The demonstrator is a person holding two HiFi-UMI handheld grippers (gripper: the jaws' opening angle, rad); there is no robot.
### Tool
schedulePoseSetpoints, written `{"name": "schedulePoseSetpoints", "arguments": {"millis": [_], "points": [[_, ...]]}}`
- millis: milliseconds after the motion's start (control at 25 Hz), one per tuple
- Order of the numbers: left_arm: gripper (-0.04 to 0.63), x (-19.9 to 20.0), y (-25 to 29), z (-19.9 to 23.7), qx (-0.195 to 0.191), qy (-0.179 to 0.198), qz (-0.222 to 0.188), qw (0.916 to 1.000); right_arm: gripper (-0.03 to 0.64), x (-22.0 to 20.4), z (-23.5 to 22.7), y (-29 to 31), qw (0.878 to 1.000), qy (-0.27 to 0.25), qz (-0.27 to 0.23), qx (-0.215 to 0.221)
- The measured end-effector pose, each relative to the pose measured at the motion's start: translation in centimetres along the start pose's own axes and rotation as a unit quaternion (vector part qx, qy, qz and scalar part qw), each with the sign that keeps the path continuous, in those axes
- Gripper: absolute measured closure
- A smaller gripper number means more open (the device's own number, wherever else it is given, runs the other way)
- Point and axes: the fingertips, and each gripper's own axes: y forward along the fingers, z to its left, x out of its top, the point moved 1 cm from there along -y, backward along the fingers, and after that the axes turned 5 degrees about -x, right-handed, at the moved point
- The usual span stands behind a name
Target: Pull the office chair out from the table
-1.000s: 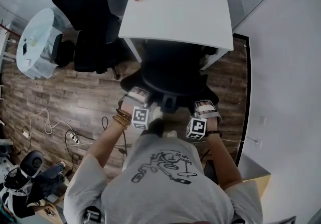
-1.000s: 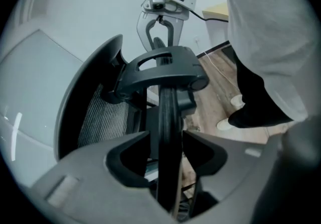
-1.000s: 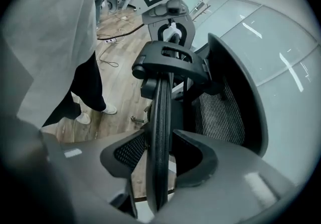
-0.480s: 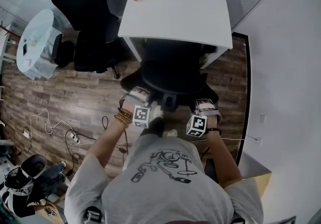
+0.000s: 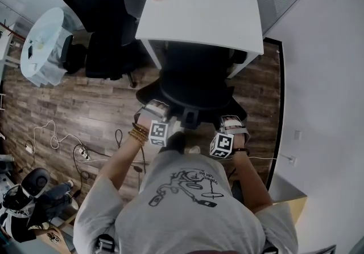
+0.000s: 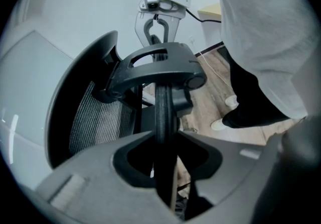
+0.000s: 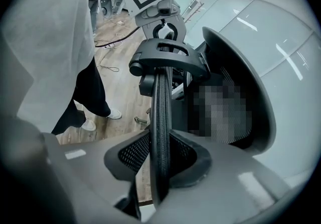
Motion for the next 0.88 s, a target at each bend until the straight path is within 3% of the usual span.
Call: {"name": "schedulePoseSetpoints", "arguments": {"millis": [880], "points": [[0.485,3.4,-1.9,-5.6,0.0,-0.026,0.015,0.9996,0.507,-0.8,5.4,-3.5,1.0,-0.003,-0.011,-0.004]]}}
